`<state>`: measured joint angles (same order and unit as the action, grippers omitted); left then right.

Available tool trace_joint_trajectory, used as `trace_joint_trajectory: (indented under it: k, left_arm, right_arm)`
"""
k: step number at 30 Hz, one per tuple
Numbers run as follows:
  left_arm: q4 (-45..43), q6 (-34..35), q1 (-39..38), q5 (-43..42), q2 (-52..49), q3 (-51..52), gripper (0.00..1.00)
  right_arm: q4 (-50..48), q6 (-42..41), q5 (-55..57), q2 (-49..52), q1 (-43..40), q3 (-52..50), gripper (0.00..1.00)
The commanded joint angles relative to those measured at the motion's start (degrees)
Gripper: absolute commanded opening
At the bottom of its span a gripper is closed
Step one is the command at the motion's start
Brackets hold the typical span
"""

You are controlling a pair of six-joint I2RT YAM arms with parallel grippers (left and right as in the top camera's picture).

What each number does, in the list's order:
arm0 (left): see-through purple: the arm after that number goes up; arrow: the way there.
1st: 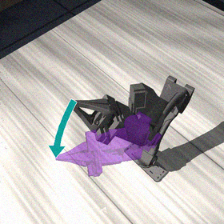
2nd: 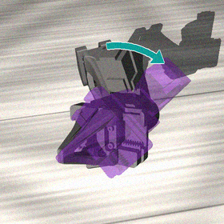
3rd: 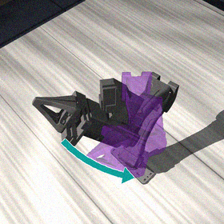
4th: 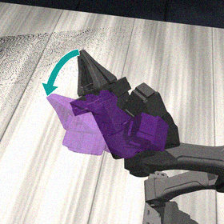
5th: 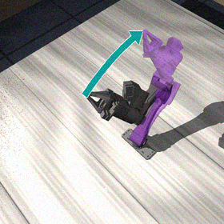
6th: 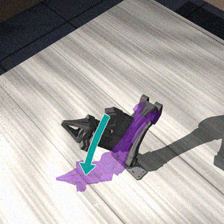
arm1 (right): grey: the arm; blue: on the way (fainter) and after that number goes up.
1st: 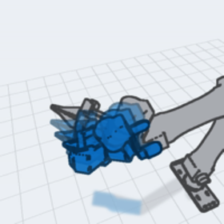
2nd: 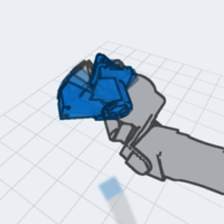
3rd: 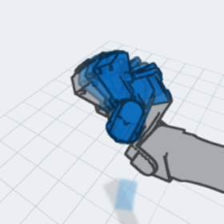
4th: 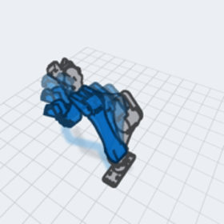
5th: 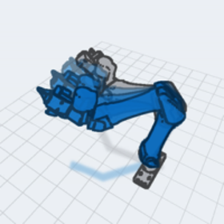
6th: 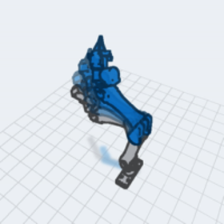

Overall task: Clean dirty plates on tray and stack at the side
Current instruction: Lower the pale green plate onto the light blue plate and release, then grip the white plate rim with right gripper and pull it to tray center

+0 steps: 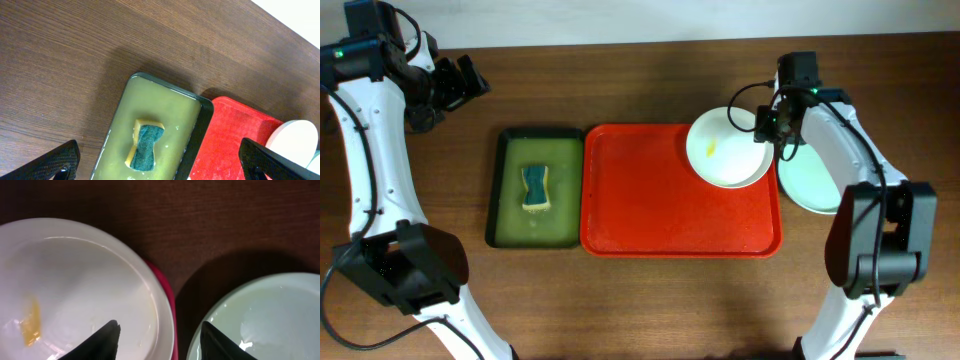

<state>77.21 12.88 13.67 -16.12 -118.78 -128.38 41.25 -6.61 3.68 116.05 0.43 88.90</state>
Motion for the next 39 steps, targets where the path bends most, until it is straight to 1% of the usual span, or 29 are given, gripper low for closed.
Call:
trace_joint_trajectory:
  k: [1, 3, 4, 8, 9, 10, 11, 13, 16, 17, 18, 19, 20, 22, 23, 25, 26, 28, 29, 30, 31, 32, 34, 36, 37, 38, 39]
  left_arm:
    - [0.0, -0.5, 0.1, -0.6, 1.0, -0.7, 0.99]
    - [0.0, -0.5, 0.1, -0.6, 1.0, -0.7, 0.99]
    - [0.0, -0.5, 0.1, -0.6, 1.0, -0.7, 0.99]
    - [0.0, -0.5, 0.1, -0.6, 1.0, -0.7, 0.99]
    - [0.0, -0.5, 0.1, -0.6, 1.0, -0.7, 0.99]
    - [0.0, -0.5, 0.1, -0.6, 1.0, -0.7, 0.99]
    - [0.0, -0.5, 0.1, -0.6, 1.0, -0.7, 0.99]
    - [0.0, -0.5, 0.1, -0.6, 1.0, -0.7, 0.99]
    - [0.1, -0.5, 0.1, -0.6, 1.0, -0.7, 0.99]
    - [0.0, -0.5, 0.1, -0.6, 1.0, -0.7, 1.0]
    - [0.0, -0.5, 0.1, -0.6, 1.0, -0.7, 0.99]
    - [0.0, -0.5, 0.1, -0.6, 1.0, -0.7, 0.99]
    - [0.0, -0.5, 0.1, -0.6, 1.0, -0.7, 0.99]
    - [0.1, -0.5, 0.1, -0.6, 1.0, -0.7, 0.99]
    - [0.0, -0.5, 0.1, -0.6, 1.0, -0.7, 0.99]
    - [0.0, -0.5, 0.1, -0.6, 1.0, -0.7, 0.99]
    - [0.0, -0.5, 0.1, -0.6, 1.0, -0.7, 0.99]
    - [0.0, -0.5, 0.1, -0.6, 1.0, -0.7, 0.99]
    - [0.0, -0.5, 0.1, -0.6, 1.0, -0.7, 0.99]
    - [0.0, -0.5, 0.1, -0.6, 1.0, -0.7, 0.99]
    - [0.0, -0.5, 0.1, -0.6, 1.0, -0.7, 0.99]
    - [0.0, -0.5, 0.1, -0.6, 1.0, -0.7, 0.99]
    - [0.0, -0.5, 0.1, -0.6, 1.0, -0.7, 0.99]
    - [0.0, -0.5, 0.1, -0.6, 1.0, -0.7, 1.0]
    - [0.0, -0.5, 0.1, -0.6, 1.0, -0.7, 0.99]
    - [0.0, -0.5, 0.1, -0.6, 1.0, -0.7, 0.99]
    - [0.0, -0.5, 0.1, -0.6, 1.0, -0.7, 0.99]
  right_arm:
    - [-1.1, 0.4, 1.6, 3.6, 0.3, -0.2, 0.45]
    - [-1.0, 0.4, 1.5, 3.7, 0.3, -0.2, 0.25]
    - [-0.1, 0.4, 1.5, 3.7, 0.3, -0.2, 0.2]
    - [0.5, 0.4, 1.5, 4.2, 0.3, -0.2, 0.23]
    - [0.5, 0.4, 1.5, 4.5, 0.3, -0.2, 0.19]
    - [0.8, 0.4, 1.5, 4.6, 0.3, -0.2, 0.06]
    - [1.6, 0.4, 1.5, 4.6, 0.3, -0.2, 0.04]
    - [3.7, 0.3, -0.4, 4.6, 0.4, -0.2, 0.04]
    - [5.0, 0.2, -8.2, 4.6, 0.5, -0.2, 0.04]
    - [5.3, 0.2, -9.8, 4.6, 0.7, -0.1, 0.09]
    - [5.3, 0.2, -9.9, 4.5, 1.1, -0.1, 0.25]
    - [5.3, 0.2, -9.9, 4.5, 1.1, -0.1, 0.34]
    - [5.3, 0.2, -9.9, 4.5, 1.1, -0.1, 0.34]
    - [5.9, 0.2, -9.9, 4.5, 1.1, -0.1, 0.17]
    - [6.6, 0.2, -9.9, 4.5, 1.1, -0.1, 0.15]
    - [9.5, 0.2, -12.9, 4.5, 1.1, -0.1, 0.15]
    - [11.1, 0.2, -16.6, 4.5, 1.1, -0.1, 0.15]
    - [12.2, 0.2, -19.9, 4.5, 1.1, -0.1, 0.19]
    - [12.4, -0.6, -20.2, 4.5, 1.2, -0.1, 0.15]
    - [12.5, -1.8, -20.2, 4.5, 1.2, -0.1, 0.15]
    - [12.4, -2.3, -20.2, 4.5, 1.5, -0.1, 0.16]
    - [11.9, -2.3, -19.7, 4.5, 1.6, -0.1, 0.25]
    - [9.6, -3.0, -15.6, 4.7, 1.6, -0.2, 0.25]
    - [7.3, -3.3, -15.1, 5.7, 1.6, -0.2, 0.26]
    - [7.2, -3.3, -15.1, 6.3, 1.6, -0.2, 0.25]
    - [7.6, -3.3, -15.7, 6.4, 1.6, -0.2, 0.05]
    - [8.1, -3.3, -17.8, 6.4, 1.6, -0.2, 0.04]
